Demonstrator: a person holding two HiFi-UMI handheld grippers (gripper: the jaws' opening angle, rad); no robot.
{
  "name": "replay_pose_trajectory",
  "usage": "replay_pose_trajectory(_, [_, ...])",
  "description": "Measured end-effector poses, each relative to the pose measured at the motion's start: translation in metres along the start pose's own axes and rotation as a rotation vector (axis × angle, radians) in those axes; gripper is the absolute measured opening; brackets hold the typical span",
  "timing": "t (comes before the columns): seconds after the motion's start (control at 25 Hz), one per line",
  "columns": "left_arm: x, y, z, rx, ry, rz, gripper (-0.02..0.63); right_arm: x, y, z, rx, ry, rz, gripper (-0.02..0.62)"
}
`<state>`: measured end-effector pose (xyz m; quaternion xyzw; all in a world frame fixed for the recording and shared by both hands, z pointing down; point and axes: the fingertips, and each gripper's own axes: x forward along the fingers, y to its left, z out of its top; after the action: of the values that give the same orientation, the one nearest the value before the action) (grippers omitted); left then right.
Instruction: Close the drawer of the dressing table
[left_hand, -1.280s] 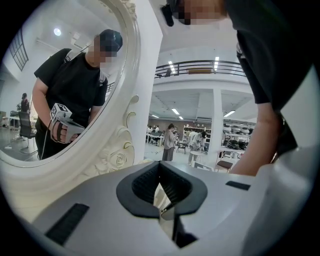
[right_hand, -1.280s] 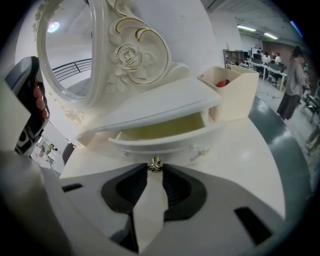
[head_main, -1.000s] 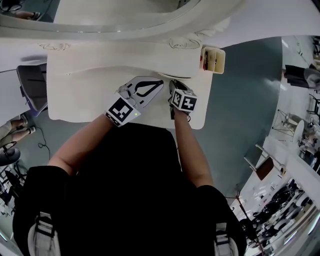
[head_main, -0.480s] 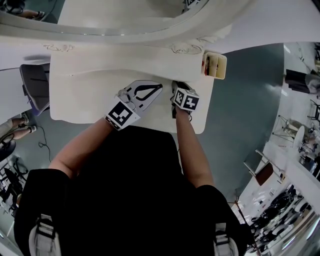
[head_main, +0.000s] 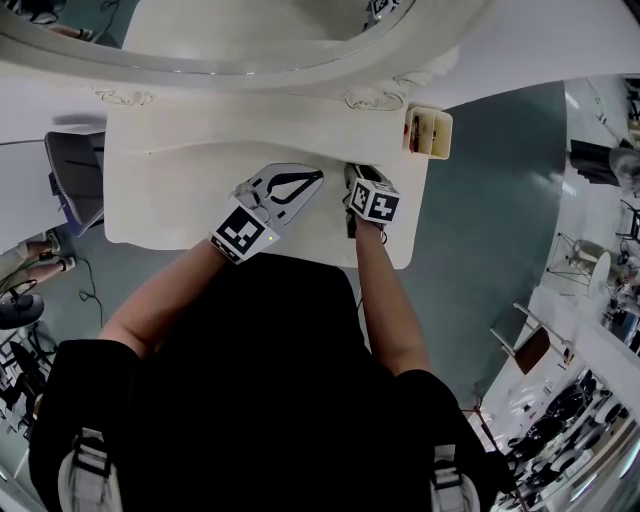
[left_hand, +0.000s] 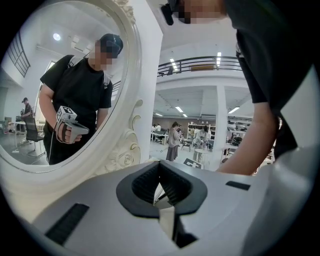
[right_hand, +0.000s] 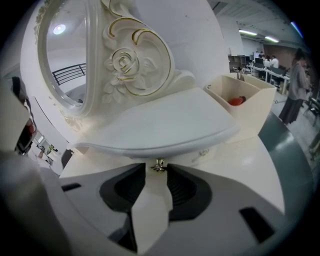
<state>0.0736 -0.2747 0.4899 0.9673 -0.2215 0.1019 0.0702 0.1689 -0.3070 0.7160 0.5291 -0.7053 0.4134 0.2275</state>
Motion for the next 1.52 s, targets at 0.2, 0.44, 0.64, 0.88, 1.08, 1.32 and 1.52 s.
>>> replay_pose_trajectory(0.2, [-0.004, -0.004, 0.001, 0.011, 0.015, -0.003, -0.008, -0.018, 0.003, -0.005, -0.002, -0.022, -0.012, 0.121])
replay_pose_trajectory(0.44, [-0.015, -0.011, 0.006, 0.031, 0.023, -0.019, -0.008, -0.053, 0.018, -0.011, -0.019, -0.072, -0.002, 0.121])
replay_pose_trajectory(0.64, [-0.022, -0.015, 0.016, 0.046, 0.009, -0.026, -0.008, -0.096, 0.046, 0.008, -0.060, -0.216, 0.051, 0.118])
replay_pose_trajectory(0.88, [-0.032, -0.015, 0.033, 0.056, -0.019, -0.030, -0.008, -0.160, 0.089, 0.050, -0.155, -0.408, 0.123, 0.092])
replay_pose_trajectory(1.08, [-0.036, -0.020, 0.060, 0.062, -0.063, -0.052, -0.008, -0.221, 0.119, 0.082, -0.238, -0.565, 0.150, 0.043])
replay_pose_trajectory(1.32, [-0.041, -0.034, 0.089, 0.091, -0.106, -0.093, -0.008, -0.280, 0.143, 0.101, -0.303, -0.688, 0.167, 0.015])
replay_pose_trajectory(1.52, [-0.049, -0.042, 0.105, 0.098, -0.130, -0.109, -0.008, -0.308, 0.157, 0.109, -0.351, -0.741, 0.161, 0.003])
